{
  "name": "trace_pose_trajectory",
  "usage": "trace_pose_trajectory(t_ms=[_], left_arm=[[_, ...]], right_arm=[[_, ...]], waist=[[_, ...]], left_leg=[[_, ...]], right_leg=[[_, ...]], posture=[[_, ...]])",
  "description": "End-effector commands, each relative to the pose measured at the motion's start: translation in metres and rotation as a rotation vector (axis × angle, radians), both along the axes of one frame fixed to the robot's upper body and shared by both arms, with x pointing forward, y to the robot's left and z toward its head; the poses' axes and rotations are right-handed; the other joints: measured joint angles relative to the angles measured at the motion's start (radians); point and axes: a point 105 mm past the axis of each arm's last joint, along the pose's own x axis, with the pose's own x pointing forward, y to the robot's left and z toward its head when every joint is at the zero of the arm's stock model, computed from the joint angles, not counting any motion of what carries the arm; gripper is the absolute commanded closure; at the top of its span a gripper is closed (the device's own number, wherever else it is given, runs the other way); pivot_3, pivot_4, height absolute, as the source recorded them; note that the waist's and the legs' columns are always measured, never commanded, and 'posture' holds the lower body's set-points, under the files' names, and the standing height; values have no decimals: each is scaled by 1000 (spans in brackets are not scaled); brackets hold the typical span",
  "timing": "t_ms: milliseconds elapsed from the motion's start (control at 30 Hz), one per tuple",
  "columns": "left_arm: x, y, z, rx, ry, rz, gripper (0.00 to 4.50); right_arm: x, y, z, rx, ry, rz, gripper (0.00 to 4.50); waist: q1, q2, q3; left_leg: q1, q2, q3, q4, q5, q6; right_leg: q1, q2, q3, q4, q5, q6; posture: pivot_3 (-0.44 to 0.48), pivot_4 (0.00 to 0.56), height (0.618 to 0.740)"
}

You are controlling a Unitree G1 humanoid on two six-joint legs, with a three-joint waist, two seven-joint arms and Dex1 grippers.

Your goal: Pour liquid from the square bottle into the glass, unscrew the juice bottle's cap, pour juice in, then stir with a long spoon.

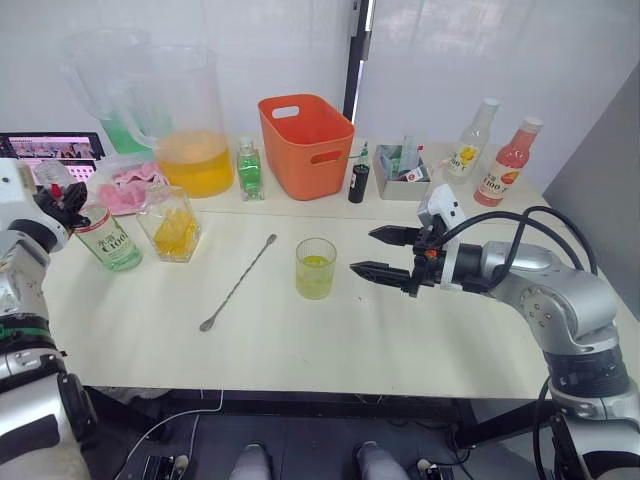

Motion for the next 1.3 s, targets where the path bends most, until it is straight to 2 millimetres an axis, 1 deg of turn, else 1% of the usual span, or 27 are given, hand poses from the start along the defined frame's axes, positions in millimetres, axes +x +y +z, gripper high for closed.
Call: trace_pose_trajectory(t_ms=[33, 167, 300, 367, 400, 567, 600, 800, 1033, 1133, 1233, 1300], left_arm=[[5, 0, 12, 42, -32, 3, 3031], [6, 7, 5, 6, -16, 40, 3031], [7, 8, 4, -5, -16, 34, 3031], [7, 7, 7, -7, -28, 29, 2150], [7, 6, 9, -7, -35, 26, 1917], [9, 3, 17, -11, -71, 5, 220], [9, 2, 18, -13, -74, 3, 23], [5, 4, 25, -27, -120, -3, 23], [-3, -3, 44, 0, -225, -62, 23], [-9, -7, 56, 25, -285, -93, 23], [-20, -14, 79, 53, -376, -121, 23], [-27, -18, 89, 65, -414, -134, 23]], right_arm=[[-5, -2, 14, 23, -53, -5, 34], [-5, -3, 13, 19, -55, -19, 34], [-7, -3, 14, 23, -56, -20, 34], [-6, -3, 14, 27, -57, -23, 0], [-6, -3, 14, 30, -57, -24, 0], [-7, -2, 13, 32, -57, -23, 0], [-7, -2, 13, 32, -58, -22, 0], [-7, 0, 15, 39, -59, -17, 0], [-7, 1, 15, 39, -58, -12, 0], [-7, 3, 16, 42, -60, -5, 0], [-7, 4, 16, 45, -59, 5, 0], [-7, 5, 16, 44, -58, 11, 0]], waist=[[2, 0, 0], [4, 0, 0], [4, 0, 0], [4, 0, 0], [4, 0, 0], [3, 0, 0], [3, 0, 0], [4, 0, 0], [3, 0, 0], [3, 0, 0], [3, 0, 0], [2, 0, 0]], left_leg=[[0, 0, 0, 0, 0, 0], [0, 0, 0, 0, 0, 0], [0, 0, 0, 0, 0, 0], [0, 0, 0, 0, 0, 0], [0, 0, 0, 0, 0, 0], [0, 0, 0, 0, 0, 0], [0, 0, 0, 0, 0, 0], [0, 0, 0, 0, 0, 0], [0, 0, 0, 0, 0, 0], [0, 0, 0, 0, 0, 0], [0, 0, 0, 0, 0, 0], [-1, 0, 0, 0, 0, 0]], right_leg=[[0, 0, 0, 0, 0, 0], [0, 0, 0, 0, 0, 0], [0, 0, 0, 1, 0, 0], [0, 0, 0, 1, 0, 0], [0, 0, 0, 1, 0, 0], [0, 0, 0, 1, 0, 0], [0, 0, 0, 1, 0, 0], [0, 0, 0, 1, 0, 1], [0, 0, 0, 0, 0, 0], [0, 0, 0, 1, 0, 0], [0, 0, 0, 0, 0, 0], [0, 0, 0, 1, 0, 0]], posture=[[0, 150, 717], [0, 150, 717], [0, 150, 717], [0, 150, 717], [0, 150, 717], [0, 150, 717], [0, 150, 717], [0, 150, 717], [0, 150, 717], [0, 150, 717], [0, 150, 717], [0, 150, 717]])
